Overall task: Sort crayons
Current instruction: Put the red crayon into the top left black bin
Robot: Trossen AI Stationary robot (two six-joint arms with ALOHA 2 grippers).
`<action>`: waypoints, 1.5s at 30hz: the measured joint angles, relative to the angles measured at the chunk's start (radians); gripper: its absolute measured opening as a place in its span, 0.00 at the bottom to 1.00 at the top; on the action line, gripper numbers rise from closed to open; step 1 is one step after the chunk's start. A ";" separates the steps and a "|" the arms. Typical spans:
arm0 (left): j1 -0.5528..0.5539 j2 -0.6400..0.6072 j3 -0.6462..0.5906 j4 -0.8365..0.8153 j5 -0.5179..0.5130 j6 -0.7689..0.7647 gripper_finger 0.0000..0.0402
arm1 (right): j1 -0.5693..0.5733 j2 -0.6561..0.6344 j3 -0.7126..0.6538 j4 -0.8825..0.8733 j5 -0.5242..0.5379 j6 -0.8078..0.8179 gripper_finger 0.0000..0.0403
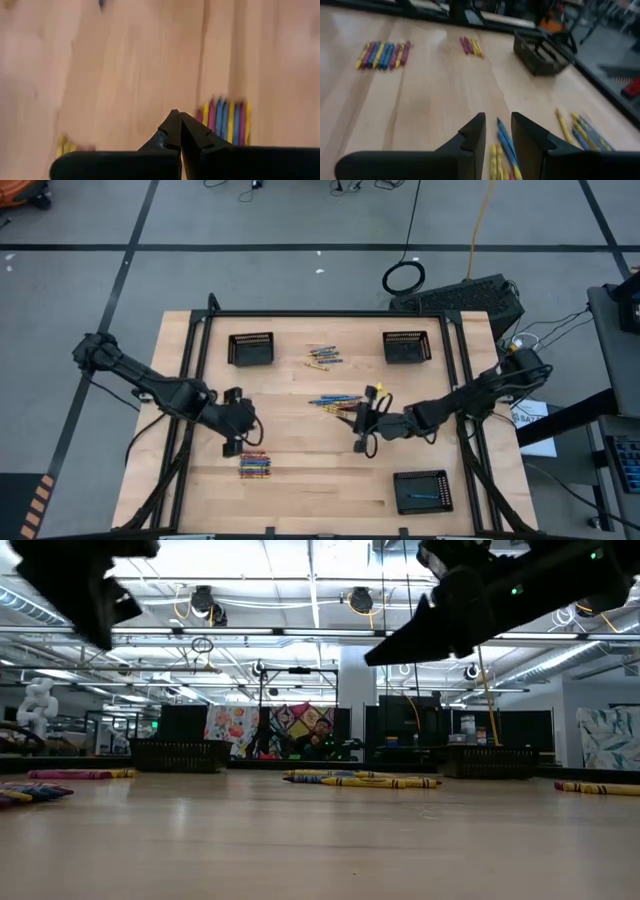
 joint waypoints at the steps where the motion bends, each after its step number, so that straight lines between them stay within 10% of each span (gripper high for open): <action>1: -0.007 0.013 0.000 -0.006 0.018 0.026 0.00 | -0.002 0.019 0.000 0.035 -0.001 -0.009 0.19; 12: -0.004 0.216 0.000 0.073 0.045 0.135 0.01 | -0.010 0.057 0.000 0.078 -0.081 -0.005 0.19; 27: -0.110 0.312 -0.013 -0.177 0.202 -0.021 0.41 | -0.010 0.057 0.000 0.085 -0.134 0.034 0.19; 45: -0.196 0.313 -0.135 0.063 0.082 -0.031 0.32 | -0.010 0.057 0.000 0.092 -0.133 0.034 0.19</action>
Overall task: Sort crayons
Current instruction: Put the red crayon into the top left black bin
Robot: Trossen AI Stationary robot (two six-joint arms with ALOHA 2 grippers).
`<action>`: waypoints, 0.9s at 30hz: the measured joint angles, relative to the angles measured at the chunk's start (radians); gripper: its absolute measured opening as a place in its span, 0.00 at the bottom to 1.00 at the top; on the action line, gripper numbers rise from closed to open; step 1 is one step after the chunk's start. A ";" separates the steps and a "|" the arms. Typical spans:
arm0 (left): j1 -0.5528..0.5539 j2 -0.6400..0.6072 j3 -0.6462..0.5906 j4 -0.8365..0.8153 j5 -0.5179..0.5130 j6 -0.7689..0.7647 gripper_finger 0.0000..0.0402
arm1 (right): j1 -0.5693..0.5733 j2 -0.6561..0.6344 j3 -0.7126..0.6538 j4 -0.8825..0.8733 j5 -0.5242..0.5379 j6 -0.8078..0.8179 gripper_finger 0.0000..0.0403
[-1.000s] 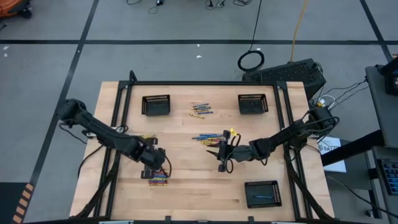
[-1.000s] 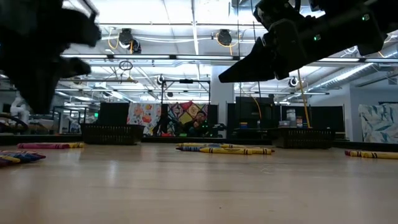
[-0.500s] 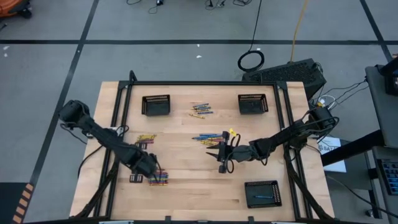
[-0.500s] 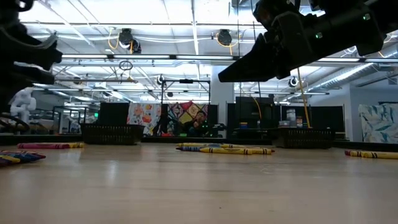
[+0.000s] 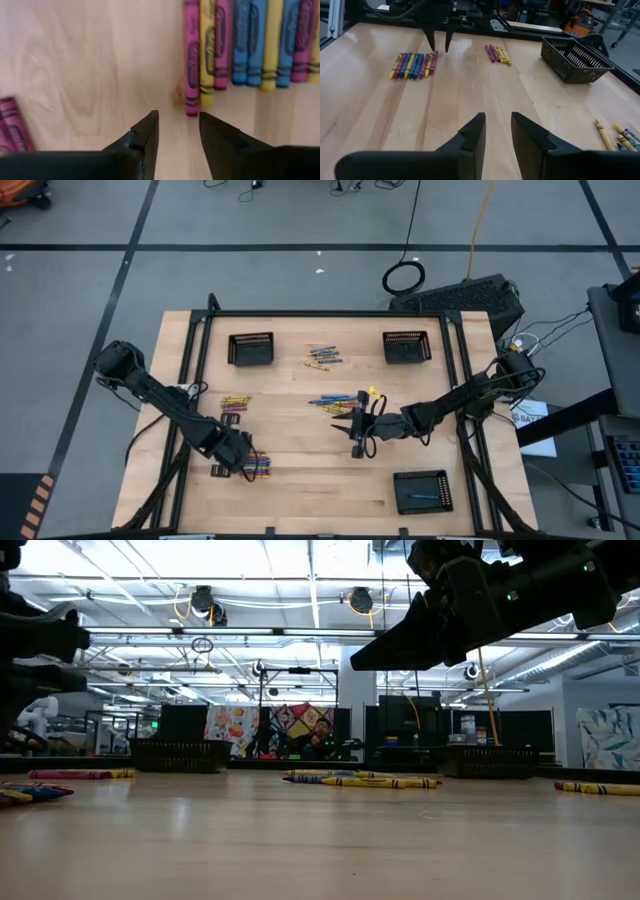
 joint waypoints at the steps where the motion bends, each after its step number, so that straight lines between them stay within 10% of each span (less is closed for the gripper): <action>1: 0.000 0.000 0.000 0.003 -0.009 0.000 0.31 | 0.000 0.000 0.000 0.000 0.000 0.000 0.19; 27: 0.013 0.013 0.000 0.069 -0.249 0.012 0.25 | 0.000 0.000 0.000 0.000 0.000 0.000 0.19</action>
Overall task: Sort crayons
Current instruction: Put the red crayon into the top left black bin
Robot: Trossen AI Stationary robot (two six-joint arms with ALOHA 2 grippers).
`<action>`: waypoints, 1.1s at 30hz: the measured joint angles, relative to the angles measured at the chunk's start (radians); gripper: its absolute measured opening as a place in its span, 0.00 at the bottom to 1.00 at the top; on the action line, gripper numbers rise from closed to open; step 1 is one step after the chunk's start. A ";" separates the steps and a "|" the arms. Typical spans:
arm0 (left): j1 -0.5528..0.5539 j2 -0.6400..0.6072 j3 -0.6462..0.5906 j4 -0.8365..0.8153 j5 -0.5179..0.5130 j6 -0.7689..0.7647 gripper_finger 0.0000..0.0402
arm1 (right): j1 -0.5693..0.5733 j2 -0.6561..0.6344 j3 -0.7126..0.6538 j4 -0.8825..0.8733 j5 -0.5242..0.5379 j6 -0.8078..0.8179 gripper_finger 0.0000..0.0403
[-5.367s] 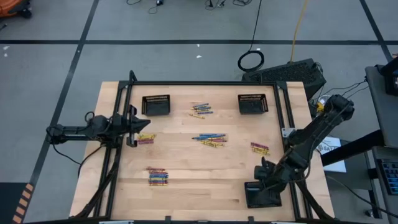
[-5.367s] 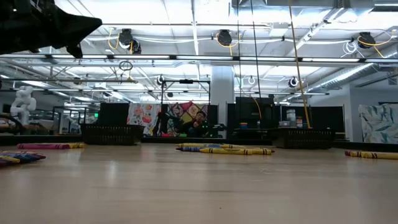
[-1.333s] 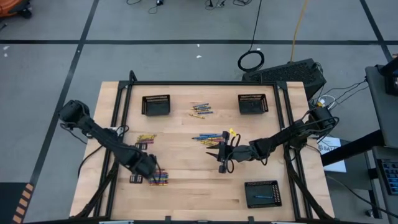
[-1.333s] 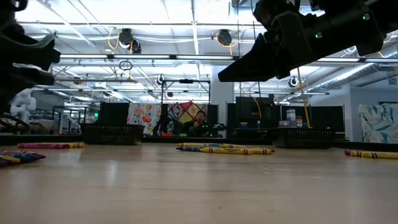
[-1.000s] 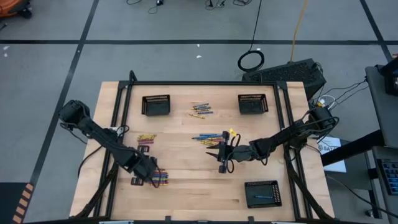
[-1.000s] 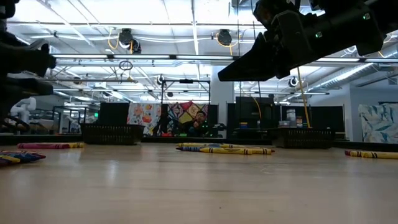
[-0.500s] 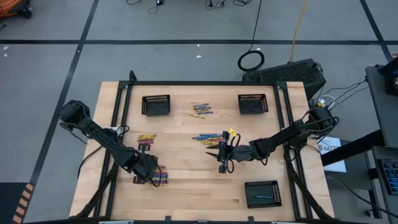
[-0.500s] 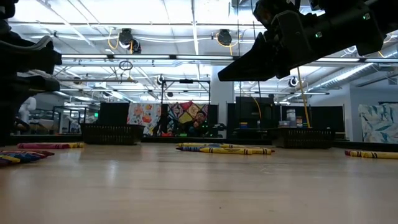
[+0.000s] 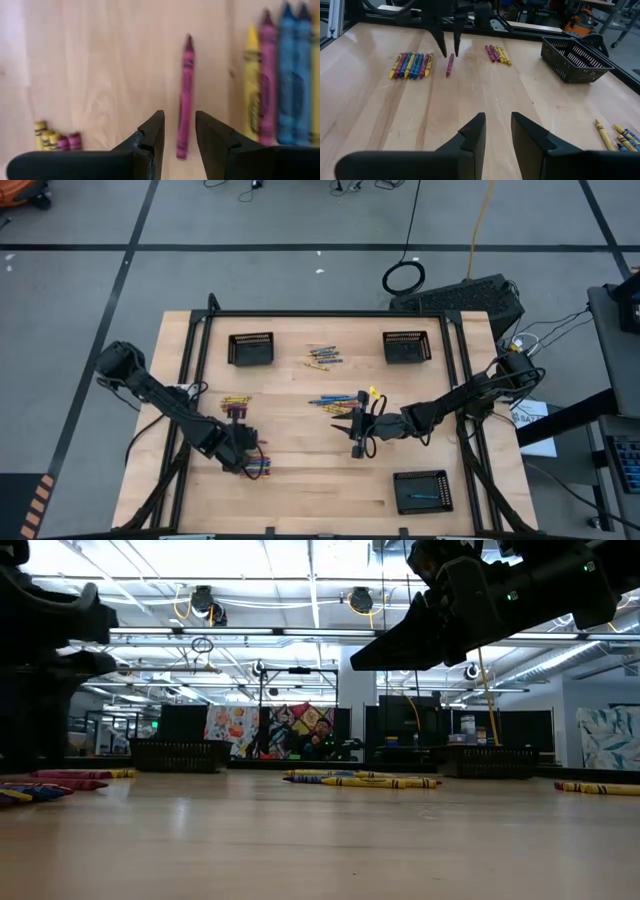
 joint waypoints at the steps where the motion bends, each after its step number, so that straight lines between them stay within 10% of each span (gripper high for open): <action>1: 0.013 0.006 0.000 0.000 -0.005 -0.008 0.25 | 0.000 0.000 0.000 0.000 0.000 0.000 0.19; 33: 0.070 -0.047 -0.047 0.280 0.140 0.067 0.30 | 0.000 0.000 0.000 0.008 0.000 0.027 0.19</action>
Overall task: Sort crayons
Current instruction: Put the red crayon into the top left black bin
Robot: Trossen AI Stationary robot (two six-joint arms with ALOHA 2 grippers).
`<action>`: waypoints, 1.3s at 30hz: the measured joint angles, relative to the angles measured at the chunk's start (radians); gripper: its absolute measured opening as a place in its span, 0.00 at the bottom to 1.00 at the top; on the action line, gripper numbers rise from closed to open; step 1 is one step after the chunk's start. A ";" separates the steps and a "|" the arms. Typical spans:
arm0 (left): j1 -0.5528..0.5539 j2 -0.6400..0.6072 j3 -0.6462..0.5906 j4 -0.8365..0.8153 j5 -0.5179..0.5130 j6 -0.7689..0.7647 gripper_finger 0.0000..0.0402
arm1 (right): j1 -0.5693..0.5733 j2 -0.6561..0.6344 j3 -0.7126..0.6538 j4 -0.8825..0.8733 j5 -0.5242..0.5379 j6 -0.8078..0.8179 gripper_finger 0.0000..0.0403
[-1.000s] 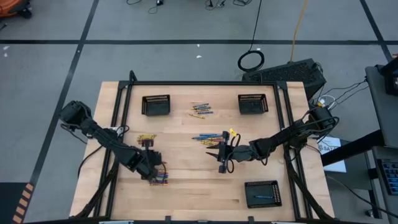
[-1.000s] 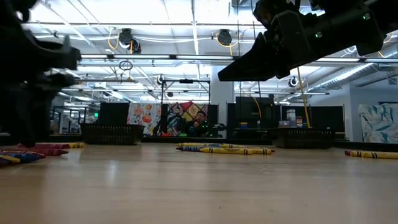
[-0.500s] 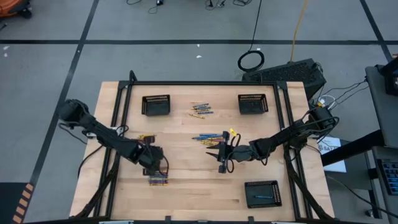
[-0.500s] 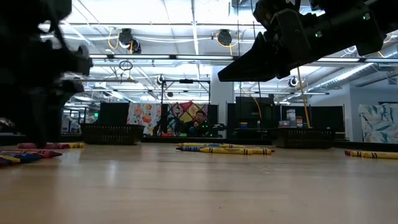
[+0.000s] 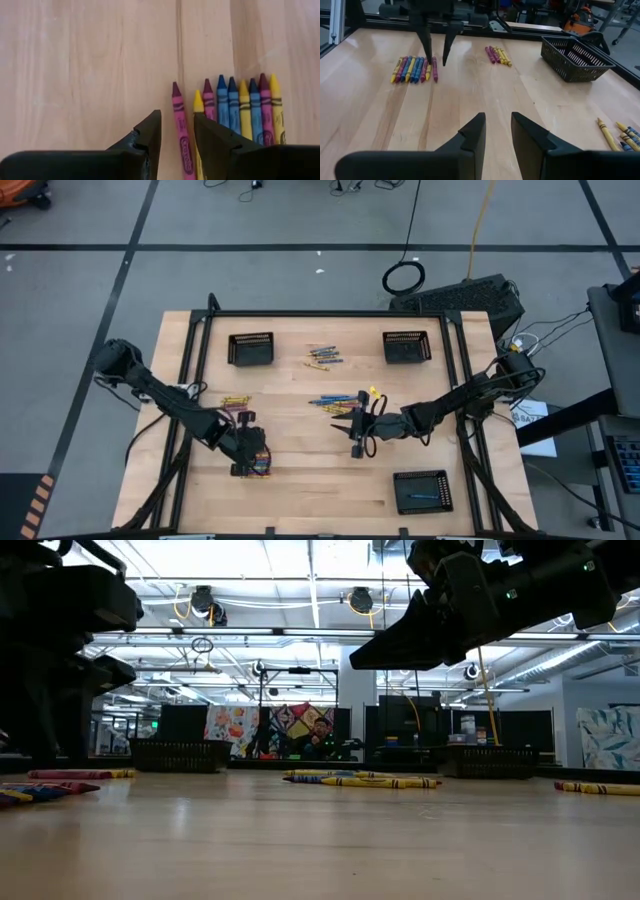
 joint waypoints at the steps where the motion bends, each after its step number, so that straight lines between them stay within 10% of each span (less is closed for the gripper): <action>1: 0.000 0.006 0.000 0.010 -0.001 0.000 0.30 | 0.000 0.000 0.000 0.000 0.000 0.000 0.19; 31: 0.004 0.068 0.004 -0.185 -0.043 -0.031 0.29 | 0.000 0.000 0.000 -0.001 0.000 0.000 0.19; 39: 0.004 0.067 -0.023 -0.228 -0.030 -0.078 0.08 | 0.000 0.000 0.000 -0.003 0.000 -0.004 0.19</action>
